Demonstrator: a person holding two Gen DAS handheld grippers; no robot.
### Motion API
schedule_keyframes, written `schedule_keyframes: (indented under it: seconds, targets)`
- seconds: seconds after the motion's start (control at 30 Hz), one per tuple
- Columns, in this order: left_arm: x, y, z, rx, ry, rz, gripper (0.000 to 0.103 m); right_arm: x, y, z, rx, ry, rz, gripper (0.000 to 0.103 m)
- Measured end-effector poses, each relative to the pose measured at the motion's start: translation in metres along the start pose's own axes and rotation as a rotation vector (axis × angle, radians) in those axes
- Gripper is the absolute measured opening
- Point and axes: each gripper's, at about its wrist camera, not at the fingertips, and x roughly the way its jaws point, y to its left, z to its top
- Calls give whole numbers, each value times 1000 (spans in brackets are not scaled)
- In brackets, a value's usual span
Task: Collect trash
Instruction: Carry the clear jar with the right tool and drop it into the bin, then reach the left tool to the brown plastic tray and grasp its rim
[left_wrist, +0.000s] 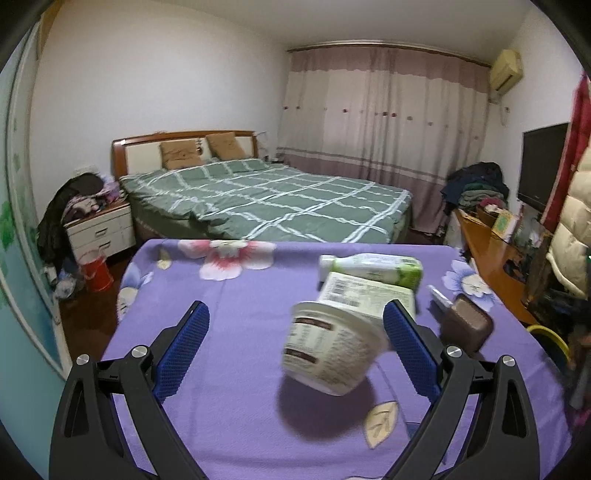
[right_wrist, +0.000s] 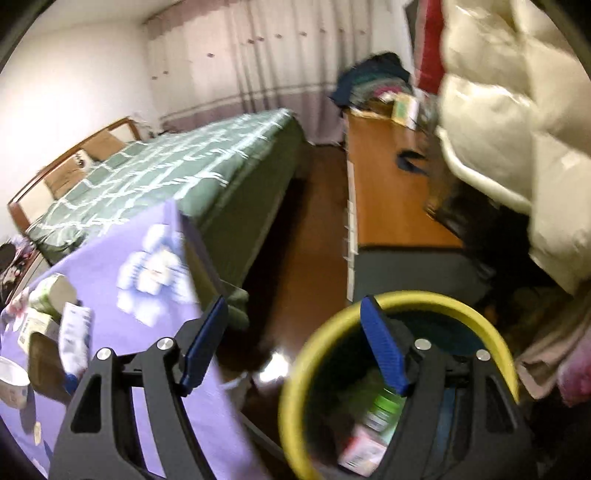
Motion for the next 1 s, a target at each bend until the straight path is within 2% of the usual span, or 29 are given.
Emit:
schedule_keyframes:
  seconds: [0.13,0.33,0.5,0.57,0.77,1.0]
  targets:
    - [2,-33,2,88,40,-41,94,-1,17,-9,-77,-23,-16,71]
    - [26,-99,10,146,190,-169,94,-6,-2,-6,5,-46,5,71]
    - [50,-155,5,207,255,-206,94,-6,-6,-7,17,-45,14,72]
    - [59,-167,4,213,268,-205,94,-6,-6,-6,17,-42,20,73]
    - [88,-177,3,218,300,-131,94,-4,-11,-7,27,-34,30,74]
    - [103,-142,-4,191,355,-60,94,-3,-10,-7,21,-29,30,75]
